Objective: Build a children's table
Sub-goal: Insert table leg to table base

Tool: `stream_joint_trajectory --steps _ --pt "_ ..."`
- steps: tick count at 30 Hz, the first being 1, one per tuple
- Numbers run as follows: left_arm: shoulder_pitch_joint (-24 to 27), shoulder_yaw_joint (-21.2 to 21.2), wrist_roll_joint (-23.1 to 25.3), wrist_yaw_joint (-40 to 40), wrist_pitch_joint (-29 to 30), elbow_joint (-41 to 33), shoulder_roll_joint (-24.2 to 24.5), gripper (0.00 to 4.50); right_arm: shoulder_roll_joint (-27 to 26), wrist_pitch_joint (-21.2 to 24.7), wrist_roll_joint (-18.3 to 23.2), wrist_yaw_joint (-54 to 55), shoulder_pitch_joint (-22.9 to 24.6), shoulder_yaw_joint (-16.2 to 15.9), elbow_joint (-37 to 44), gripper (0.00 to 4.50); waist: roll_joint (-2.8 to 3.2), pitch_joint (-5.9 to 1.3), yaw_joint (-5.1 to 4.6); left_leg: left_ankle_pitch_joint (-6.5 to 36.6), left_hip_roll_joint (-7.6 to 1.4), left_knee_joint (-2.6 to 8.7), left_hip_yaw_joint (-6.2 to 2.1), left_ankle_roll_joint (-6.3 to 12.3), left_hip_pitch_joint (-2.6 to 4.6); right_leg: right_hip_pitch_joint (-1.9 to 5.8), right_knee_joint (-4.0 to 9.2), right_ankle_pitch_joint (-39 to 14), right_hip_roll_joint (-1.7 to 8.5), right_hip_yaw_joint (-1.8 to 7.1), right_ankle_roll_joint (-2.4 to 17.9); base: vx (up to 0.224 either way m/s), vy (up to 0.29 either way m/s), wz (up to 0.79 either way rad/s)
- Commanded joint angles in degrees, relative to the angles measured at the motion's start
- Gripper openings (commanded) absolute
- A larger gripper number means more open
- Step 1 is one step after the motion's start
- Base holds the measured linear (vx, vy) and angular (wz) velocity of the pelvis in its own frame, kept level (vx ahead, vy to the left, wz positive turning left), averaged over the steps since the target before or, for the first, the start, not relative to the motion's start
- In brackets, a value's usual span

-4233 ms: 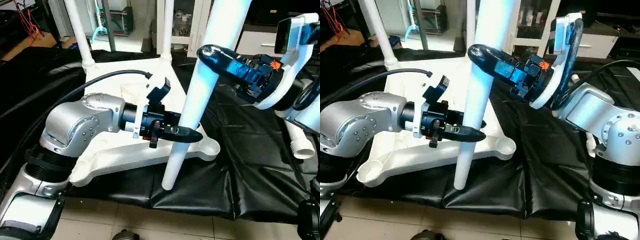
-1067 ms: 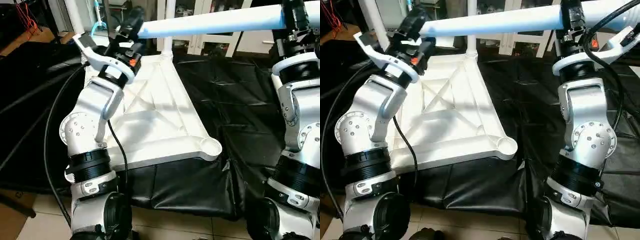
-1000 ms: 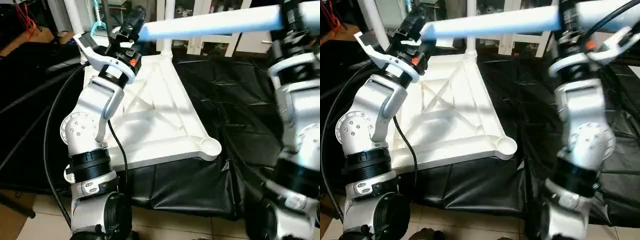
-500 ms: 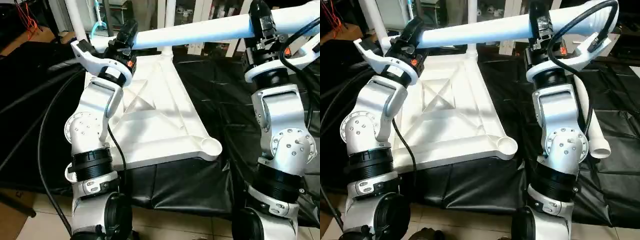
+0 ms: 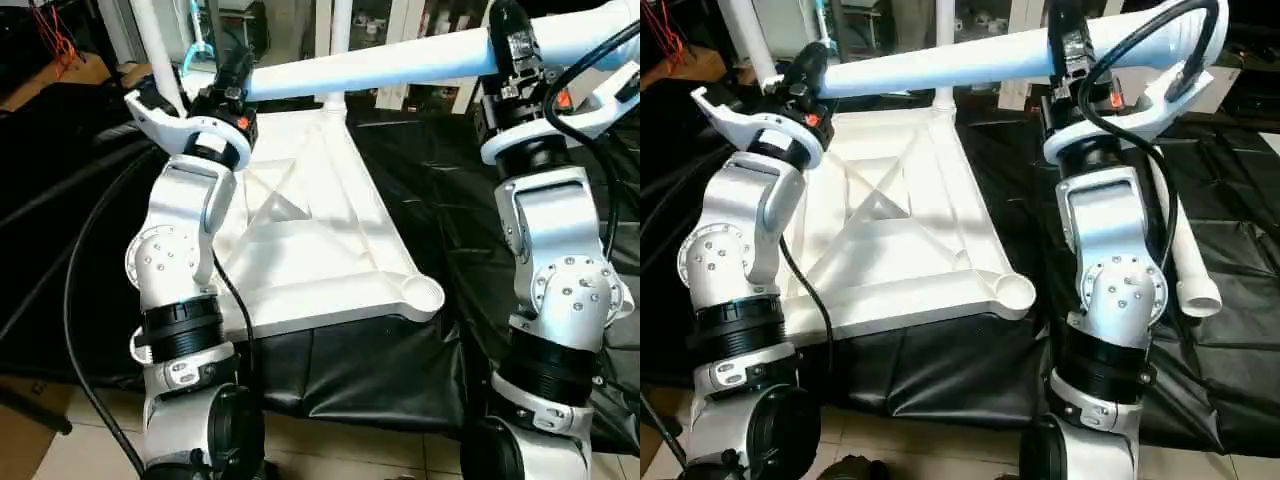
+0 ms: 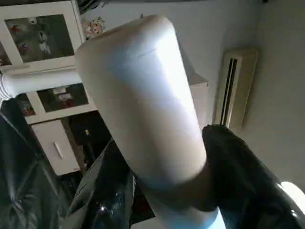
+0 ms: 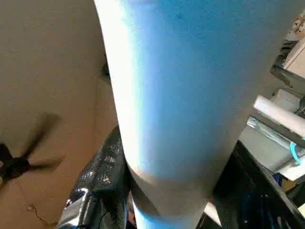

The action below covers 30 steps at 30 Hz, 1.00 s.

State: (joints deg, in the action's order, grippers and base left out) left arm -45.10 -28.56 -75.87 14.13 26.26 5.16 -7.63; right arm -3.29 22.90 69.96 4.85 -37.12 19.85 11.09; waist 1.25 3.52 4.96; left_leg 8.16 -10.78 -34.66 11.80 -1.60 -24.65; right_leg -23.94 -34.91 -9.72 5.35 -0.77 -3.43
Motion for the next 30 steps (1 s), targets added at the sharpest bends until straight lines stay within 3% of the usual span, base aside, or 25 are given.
stream_joint_trajectory --steps 1,7,9,14,18,20,24,28,30 --pt "-1.98 -0.10 0.25 1.56 -0.28 1.01 -2.93 2.01 0.38 -0.52 -0.38 -0.01 -0.02 -0.57 2.10 1.81 -0.27 -5.26 -0.32 13.60 -0.69 3.87 -1.03 -6.19 2.68 1.62 3.91 -10.18 0.57 0.19 0.79 0.000 0.000 0.00" --pt "-2.34 -0.13 -0.36 1.58 -0.89 1.95 -1.87 1.87 0.65 -0.47 -0.85 -0.06 0.25 -0.80 1.94 1.81 -0.18 -5.30 -0.35 13.00 -0.69 3.84 -1.03 -6.23 2.65 1.69 3.77 -9.21 0.53 0.18 0.79 0.000 0.000 0.00" --pt "-2.58 -0.12 -0.32 1.35 -1.26 2.47 -1.23 1.84 0.83 -0.35 -1.07 -0.39 0.43 -0.87 1.76 2.37 -0.23 -5.36 -0.30 12.94 -0.67 3.80 -1.05 -6.34 2.69 1.73 3.80 -9.18 0.57 0.21 0.53 0.000 0.000 0.00" --pt "-4.25 -1.18 -0.27 1.36 -3.65 4.30 0.85 1.74 2.91 2.50 -2.31 -3.02 2.80 -2.95 2.29 2.84 -0.25 -5.36 -0.18 12.63 -0.64 3.81 -1.11 -6.64 2.64 1.90 3.76 -8.22 0.55 0.19 -0.14 0.000 0.000 0.00" --pt "-5.99 -2.35 0.18 0.65 -6.02 5.74 2.52 1.60 10.48 14.08 -3.97 -8.52 8.96 -11.35 4.50 3.15 -0.36 -5.41 0.14 11.01 -0.55 3.56 -1.26 -6.33 2.54 2.47 3.71 -6.30 0.55 0.24 -0.06 0.000 0.000 0.00" --pt "-6.23 -2.35 0.49 0.31 -6.11 5.95 3.00 1.55 11.75 16.05 -3.93 -9.23 9.99 -12.83 5.15 3.36 -0.36 -5.39 -0.03 11.13 -0.46 3.63 -1.32 -6.03 2.21 2.55 3.69 -6.84 0.73 0.24 -0.18 0.000 0.000 0.00" --pt "-7.73 -1.63 3.80 -1.16 -6.73 7.45 6.51 1.46 19.37 23.04 -5.64 -14.45 14.46 -20.88 10.53 3.65 -0.09 -5.29 0.42 12.73 -0.74 3.61 -1.61 -6.69 2.69 2.28 3.93 -9.43 0.71 0.27 -0.35 0.000 0.000 0.00" --pt "-9.80 -1.16 7.03 -3.42 -7.10 9.48 10.93 1.45 21.84 23.90 -6.67 -15.67 15.78 -22.43 13.75 4.08 -0.15 -5.22 0.38 14.48 -0.70 3.72 -1.75 -7.17 2.75 1.90 4.15 -12.83 0.85 0.28 -1.13 0.000 0.000 0.00" --pt "-10.83 -0.50 8.41 -5.69 -6.77 10.19 13.39 1.45 22.50 23.25 -8.12 -15.93 15.47 -21.63 15.59 4.18 -0.12 -5.13 0.21 15.17 -0.76 3.77 -1.79 -7.67 2.72 1.71 4.08 -14.14 0.91 0.25 -0.38 0.000 0.000 0.00"
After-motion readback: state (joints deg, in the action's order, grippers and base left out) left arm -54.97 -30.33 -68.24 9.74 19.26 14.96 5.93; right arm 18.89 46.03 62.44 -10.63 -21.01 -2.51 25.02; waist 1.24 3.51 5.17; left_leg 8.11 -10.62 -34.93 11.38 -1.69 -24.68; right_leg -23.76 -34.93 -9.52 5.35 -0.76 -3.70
